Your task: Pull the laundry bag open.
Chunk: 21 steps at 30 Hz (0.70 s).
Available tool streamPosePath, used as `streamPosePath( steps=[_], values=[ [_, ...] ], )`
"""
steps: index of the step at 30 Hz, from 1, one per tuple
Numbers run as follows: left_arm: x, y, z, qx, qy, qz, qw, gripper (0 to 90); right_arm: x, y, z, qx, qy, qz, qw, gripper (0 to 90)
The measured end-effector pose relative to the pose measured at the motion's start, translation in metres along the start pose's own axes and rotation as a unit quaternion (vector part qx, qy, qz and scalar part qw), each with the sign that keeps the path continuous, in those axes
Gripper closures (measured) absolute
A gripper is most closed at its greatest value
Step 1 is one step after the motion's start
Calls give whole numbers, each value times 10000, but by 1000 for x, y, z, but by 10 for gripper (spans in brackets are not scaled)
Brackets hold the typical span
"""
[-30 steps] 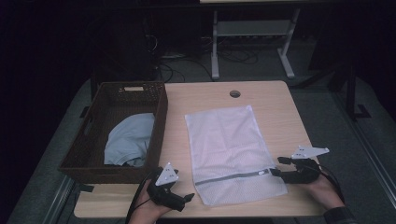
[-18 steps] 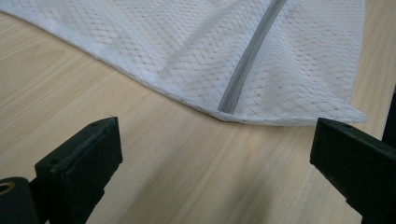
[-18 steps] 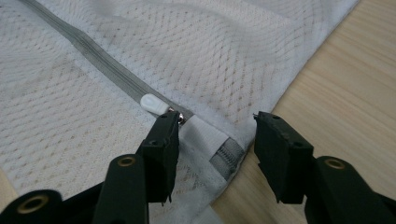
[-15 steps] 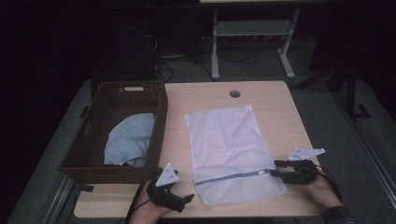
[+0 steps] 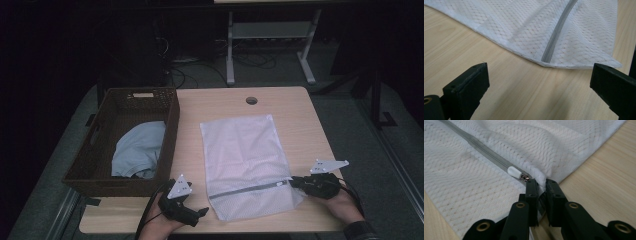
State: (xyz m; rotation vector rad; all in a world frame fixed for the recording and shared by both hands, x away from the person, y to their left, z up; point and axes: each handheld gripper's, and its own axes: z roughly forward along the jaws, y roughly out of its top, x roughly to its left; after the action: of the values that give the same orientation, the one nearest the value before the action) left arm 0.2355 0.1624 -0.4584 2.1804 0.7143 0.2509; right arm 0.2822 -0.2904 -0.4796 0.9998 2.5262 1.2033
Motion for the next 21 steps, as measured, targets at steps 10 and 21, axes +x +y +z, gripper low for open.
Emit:
streamPosePath(
  steps=[10,21],
  values=[
    [1,7,5,-58,-108,41,9999,24,0,-1,-8,-202,177,317,9991,849],
    [-6,21,9,-166,-235,155,9995,89,14,11,-15,-377,190,380,9984,848]
  ],
)
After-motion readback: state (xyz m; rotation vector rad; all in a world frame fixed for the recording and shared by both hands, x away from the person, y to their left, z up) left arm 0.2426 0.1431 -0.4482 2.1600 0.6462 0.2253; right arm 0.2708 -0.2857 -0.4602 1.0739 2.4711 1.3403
